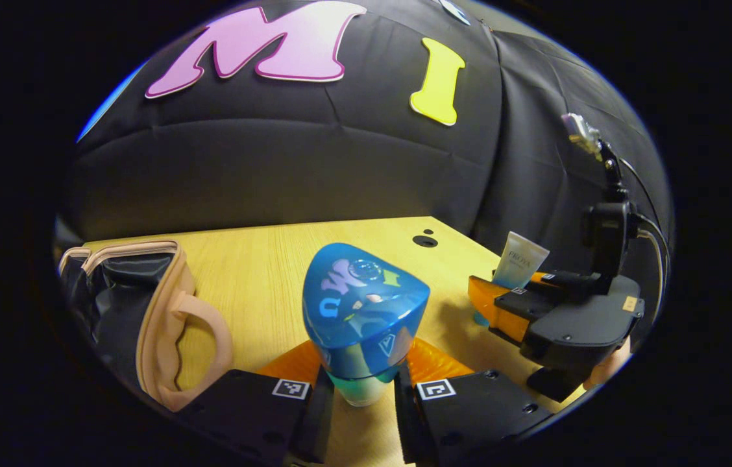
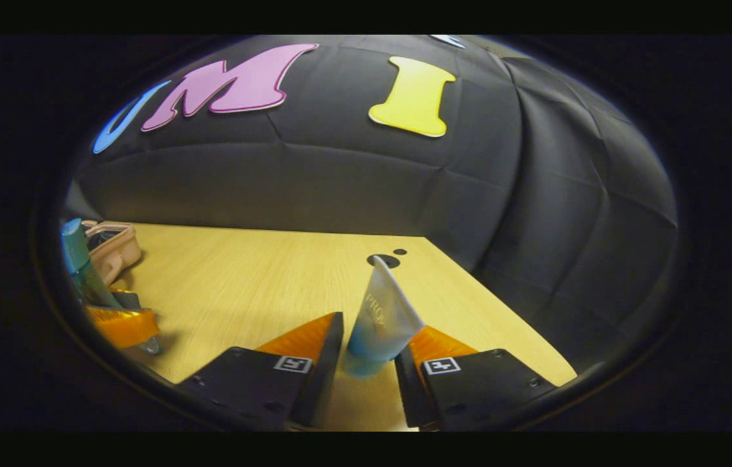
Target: First open the suitcase, pack the skin care products into it, and then close the suitcase.
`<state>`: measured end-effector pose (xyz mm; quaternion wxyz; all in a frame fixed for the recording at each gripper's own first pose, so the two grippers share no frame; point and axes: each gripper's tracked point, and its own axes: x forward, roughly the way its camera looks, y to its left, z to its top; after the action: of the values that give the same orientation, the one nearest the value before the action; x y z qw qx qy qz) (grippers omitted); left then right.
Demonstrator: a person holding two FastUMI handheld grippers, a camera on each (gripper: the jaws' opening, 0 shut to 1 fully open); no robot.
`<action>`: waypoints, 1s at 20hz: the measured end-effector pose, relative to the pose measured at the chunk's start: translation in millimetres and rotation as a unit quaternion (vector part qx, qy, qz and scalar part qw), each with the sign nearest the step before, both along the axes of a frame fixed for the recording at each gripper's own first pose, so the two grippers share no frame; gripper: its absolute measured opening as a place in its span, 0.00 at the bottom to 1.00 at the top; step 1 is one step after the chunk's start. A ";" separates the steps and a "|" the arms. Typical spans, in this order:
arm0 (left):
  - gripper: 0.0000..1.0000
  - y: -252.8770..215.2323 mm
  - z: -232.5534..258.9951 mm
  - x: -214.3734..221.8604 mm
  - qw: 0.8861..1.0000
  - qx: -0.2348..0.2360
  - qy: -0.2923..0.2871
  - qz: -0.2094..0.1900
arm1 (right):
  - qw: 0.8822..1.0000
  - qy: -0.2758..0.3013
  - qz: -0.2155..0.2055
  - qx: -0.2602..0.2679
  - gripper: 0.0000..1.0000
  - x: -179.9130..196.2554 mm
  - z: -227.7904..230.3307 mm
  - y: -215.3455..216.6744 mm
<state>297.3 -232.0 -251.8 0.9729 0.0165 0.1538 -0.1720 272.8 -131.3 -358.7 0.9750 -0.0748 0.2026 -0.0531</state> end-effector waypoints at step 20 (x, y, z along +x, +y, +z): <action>0.45 248.7 94.4 -67.0 0.990 0.004 0.001 0.139 | 0.968 -0.084 0.213 0.102 0.19 -63.3 152.9 224.0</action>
<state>230.3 16.7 -157.4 0.9872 -0.0007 0.1559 -0.0347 209.5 92.8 -205.8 0.9797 -0.0116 0.1039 0.1710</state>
